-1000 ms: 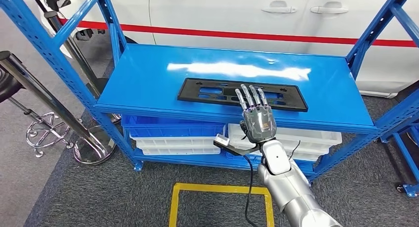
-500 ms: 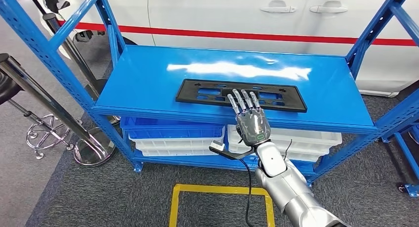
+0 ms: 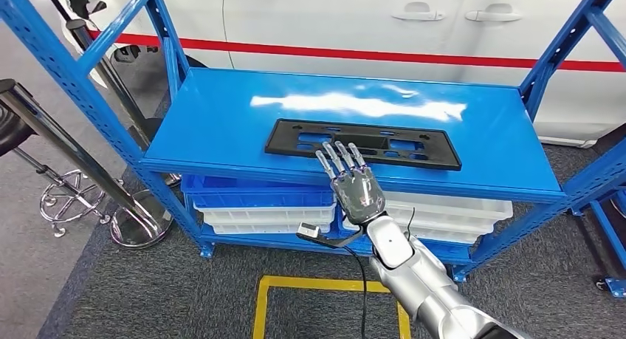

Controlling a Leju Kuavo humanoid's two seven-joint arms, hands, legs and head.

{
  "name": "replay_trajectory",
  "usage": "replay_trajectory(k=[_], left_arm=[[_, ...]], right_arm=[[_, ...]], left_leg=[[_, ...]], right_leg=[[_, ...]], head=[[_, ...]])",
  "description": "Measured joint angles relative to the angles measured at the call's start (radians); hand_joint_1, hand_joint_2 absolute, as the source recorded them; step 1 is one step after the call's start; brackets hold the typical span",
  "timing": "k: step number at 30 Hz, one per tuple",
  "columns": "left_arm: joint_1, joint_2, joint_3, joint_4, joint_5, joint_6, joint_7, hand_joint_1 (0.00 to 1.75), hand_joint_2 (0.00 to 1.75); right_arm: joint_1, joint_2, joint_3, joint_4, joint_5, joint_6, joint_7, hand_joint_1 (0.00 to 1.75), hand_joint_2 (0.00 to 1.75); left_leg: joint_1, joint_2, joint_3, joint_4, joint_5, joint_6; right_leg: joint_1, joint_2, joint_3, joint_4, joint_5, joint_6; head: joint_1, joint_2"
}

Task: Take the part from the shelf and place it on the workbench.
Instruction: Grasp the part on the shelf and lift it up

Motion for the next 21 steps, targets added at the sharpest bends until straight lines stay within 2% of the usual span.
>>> replay_trajectory(k=[2, 3, 5, 6, 7, 8, 10, 11, 12, 14, 16, 17, 18, 20, 21], left_arm=[[0.0, 0.0, 0.002, 0.0, 0.003, 0.0, 0.0, 0.0, 0.0], [-0.001, 0.0, 0.004, 0.0, 0.005, 0.0, 0.0, 0.0, 0.0], [-0.001, 0.0, 0.009, 0.0, 0.008, -0.002, 0.0, 0.0, 0.0], [0.0, 0.0, 0.012, 0.0, 0.009, -0.002, 0.0, 0.0, 0.0], [0.001, 0.0, 0.014, 0.0, 0.009, -0.003, 0.0, 0.0, 0.0], [0.001, 0.0, 0.016, 0.0, 0.009, -0.003, 0.0, 0.0, 0.0], [0.001, -0.001, 0.021, 0.0, 0.009, -0.005, 0.0, 0.0, 0.0], [0.0, -0.001, 0.022, 0.0, 0.009, -0.006, 0.0, 0.0, 0.0], [0.0, -0.001, 0.023, 0.0, 0.008, -0.007, -0.001, 0.0, 0.0], [-0.001, -0.001, 0.025, 0.0, 0.006, -0.008, -0.002, 0.0, 0.0], [-0.002, -0.001, 0.025, 0.0, 0.002, -0.008, -0.004, 0.0, 0.0], [-0.003, -0.001, 0.025, 0.0, 0.001, -0.007, -0.006, 0.0, 0.0], [-0.004, -0.001, 0.026, 0.0, -0.002, -0.007, -0.007, 0.0, 0.0], [-0.005, -0.001, 0.027, 0.0, -0.006, -0.007, -0.008, 0.0, 0.0], [-0.004, -0.001, 0.027, 0.0, -0.007, -0.007, -0.008, 0.0, 0.0]], right_arm=[[-0.004, 0.001, 0.004, 0.0, 0.0, 0.0, -0.003, 0.0, 1.75], [-0.006, 0.002, 0.004, 0.001, 0.0, 0.0, -0.006, 0.0, 1.75], [-0.006, 0.002, 0.004, 0.003, 0.0, 0.0, -0.01, 0.0, 1.75], [-0.004, 0.002, 0.004, 0.005, 0.0, 0.0, -0.012, 0.0, 1.75], [-0.003, 0.002, 0.004, 0.006, 0.0, 0.0, -0.013, 0.0, 1.75], [-0.003, 0.002, 0.004, 0.007, 0.0, 0.0, -0.013, 0.0, 1.75], [-0.005, 0.002, 0.004, 0.008, 0.0, 0.0, -0.016, 0.0, 1.75], [-0.007, 0.002, 0.004, 0.008, 0.0, 0.0, -0.019, 0.0, 1.75], [-0.009, 0.002, 0.004, 0.008, 0.0, 0.0, -0.021, 0.0, 1.75], [-0.01, 0.003, 0.001, 0.009, 0.0, 0.0, -0.025, 0.0, 1.75], [-0.012, 0.004, -0.004, 0.01, 0.0, 0.0, -0.021, 0.0, 1.75], [-0.015, 0.005, -0.006, 0.013, 0.0, 0.0, -0.016, 0.0, 1.75], [-0.019, 0.006, -0.009, 0.016, 0.0, 0.0, -0.011, 0.0, 1.75], [-0.025, 0.008, -0.015, 0.029, 0.0, 0.0, -0.004, 0.0, 1.75], [-0.026, 0.008, -0.018, 0.037, 0.0, 0.0, -0.004, 0.0, 1.75]], left_leg=[[0.005, 0.001, 0.006, -0.013, 0.007, 0.013], [0.007, 0.002, 0.009, -0.017, 0.01, 0.018], [0.005, 0.003, 0.008, -0.018, 0.009, 0.022], [0.004, 0.003, 0.009, -0.018, 0.009, 0.023], [0.004, 0.002, 0.009, -0.017, 0.008, 0.022], [0.004, 0.002, 0.01, -0.015, 0.007, 0.021], [0.004, 0.0, 0.011, -0.009, 0.002, 0.017], [0.002, 0.0, 0.01, -0.004, -0.002, 0.013], [0.001, 0.0, 0.008, 0.0, -0.004, 0.008], [-0.002, 0.0, 0.006, 0.002, -0.007, -0.002], [0.0, 0.0, 0.007, 0.005, -0.012, -0.013], [0.001, 0.0, 0.001, 0.02, -0.025, -0.018], [0.002, 0.001, -0.015, 0.058, -0.048, -0.024], [0.006, 0.001, -0.077, 0.188, -0.113, -0.033], [0.008, 0.001, -0.108, 0.252, -0.136, -0.037]], right_leg=[[0.0, 0.0, -0.013, 0.033, -0.025, 0.009], [0.0, 0.0, -0.034, 0.08, -0.054, 0.012], [-0.002, 0.0, -0.098, 0.211, -0.115, 0.017], [-0.003, 0.0, -0.123, 0.26, -0.129, 0.019], [-0.004, 0.0, -0.132, 0.273, -0.122, 0.019], [-0.005, 0.0, -0.121, 0.247, -0.096, 0.019], [-0.006, 0.0, -0.059, 0.115, -0.026, 0.014], [-0.004, -0.001, -0.031, 0.056, -0.004, 0.01], [-0.002, 0.0, -0.014, 0.018, 0.006, 0.006], [0.002, 0.0, -0.009, 0.005, 0.005, -0.002], [-0.001, 0.001, -0.007, -0.001, 0.007, -0.013], [-0.003, 0.001, -0.004, -0.005, 0.01, -0.018], [-0.006, 0.0, -0.002, -0.008, 0.011, -0.023], [-0.007, -0.002, -0.002, -0.008, 0.011, -0.028], [-0.006, -0.002, -0.003, -0.008, 0.011, -0.029]], head=[[0.0, 0.0], [0.0, 0.0], [0.0, 0.0], [0.0, 0.0], [0.0, 0.0], [0.0, 0.0], [0.0, 0.0], [0.0, 0.0], [0.0, 0.0], [0.0, 0.0], [0.0, 0.0], [0.0, 0.0], [0.0, 0.0], [0.0, 0.0], [0.0, 0.0]])
